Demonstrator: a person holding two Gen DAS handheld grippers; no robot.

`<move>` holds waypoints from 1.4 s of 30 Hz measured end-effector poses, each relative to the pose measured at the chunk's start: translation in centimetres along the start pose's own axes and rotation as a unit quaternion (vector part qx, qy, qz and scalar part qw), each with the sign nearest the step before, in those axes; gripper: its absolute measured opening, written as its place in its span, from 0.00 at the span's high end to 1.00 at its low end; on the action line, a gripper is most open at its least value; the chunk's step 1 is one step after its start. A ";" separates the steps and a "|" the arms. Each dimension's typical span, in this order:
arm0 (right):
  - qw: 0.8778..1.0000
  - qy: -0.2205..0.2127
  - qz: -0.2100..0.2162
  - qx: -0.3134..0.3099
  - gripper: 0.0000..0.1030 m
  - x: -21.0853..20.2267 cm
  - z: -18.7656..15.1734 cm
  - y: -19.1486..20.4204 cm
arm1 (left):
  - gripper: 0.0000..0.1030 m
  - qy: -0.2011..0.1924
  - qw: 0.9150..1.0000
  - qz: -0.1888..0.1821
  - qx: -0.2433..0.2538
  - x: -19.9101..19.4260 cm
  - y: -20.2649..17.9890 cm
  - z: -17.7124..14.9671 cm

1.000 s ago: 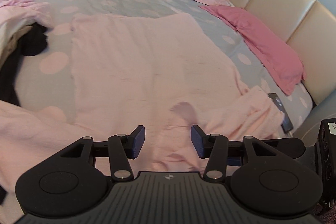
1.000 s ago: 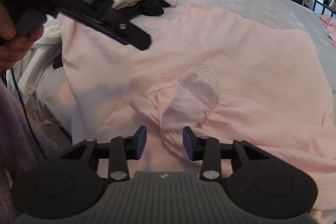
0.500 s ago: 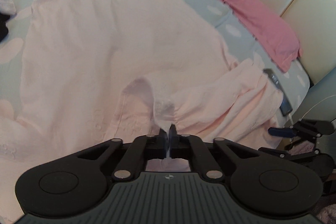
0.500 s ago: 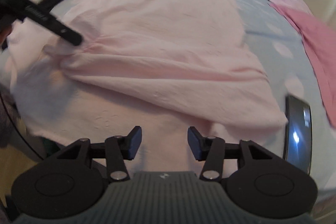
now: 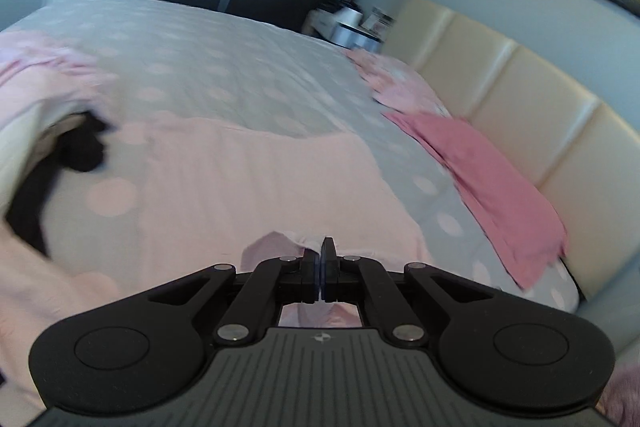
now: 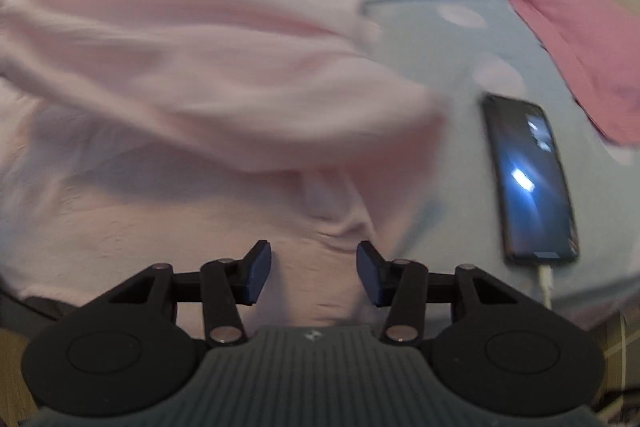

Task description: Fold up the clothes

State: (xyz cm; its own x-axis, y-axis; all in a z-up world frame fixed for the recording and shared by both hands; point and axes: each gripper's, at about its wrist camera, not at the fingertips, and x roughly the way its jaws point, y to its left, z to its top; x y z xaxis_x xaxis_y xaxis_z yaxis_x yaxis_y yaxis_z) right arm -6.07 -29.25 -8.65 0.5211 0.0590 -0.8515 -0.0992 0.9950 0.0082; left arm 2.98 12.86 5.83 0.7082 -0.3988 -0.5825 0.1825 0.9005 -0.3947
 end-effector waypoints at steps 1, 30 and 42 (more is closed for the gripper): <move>1.000 0.006 -0.011 0.011 0.50 0.1 0.0 -0.5 | 1.00 0.006 1.000 0.015 -0.012 0.2 0.9 -0.1; 0.995 0.000 -0.027 -0.097 1.00 -1.0 5.7 -6.0 | 1.00 0.082 0.997 -0.007 -0.006 2.5 1.7 -2.5; 0.985 0.084 0.001 -0.153 0.88 -1.9 6.1 -5.4 | 1.00 0.167 0.984 0.047 0.032 6.0 2.6 -4.5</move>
State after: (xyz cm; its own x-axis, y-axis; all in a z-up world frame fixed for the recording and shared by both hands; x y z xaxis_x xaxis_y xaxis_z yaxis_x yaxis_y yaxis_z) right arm -1.41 -34.21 -3.89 0.3759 0.0218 -0.9264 -0.3638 0.9229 -0.1259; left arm 4.60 12.00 -1.88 0.4623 -0.3376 -0.8199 0.1766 0.9412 -0.2880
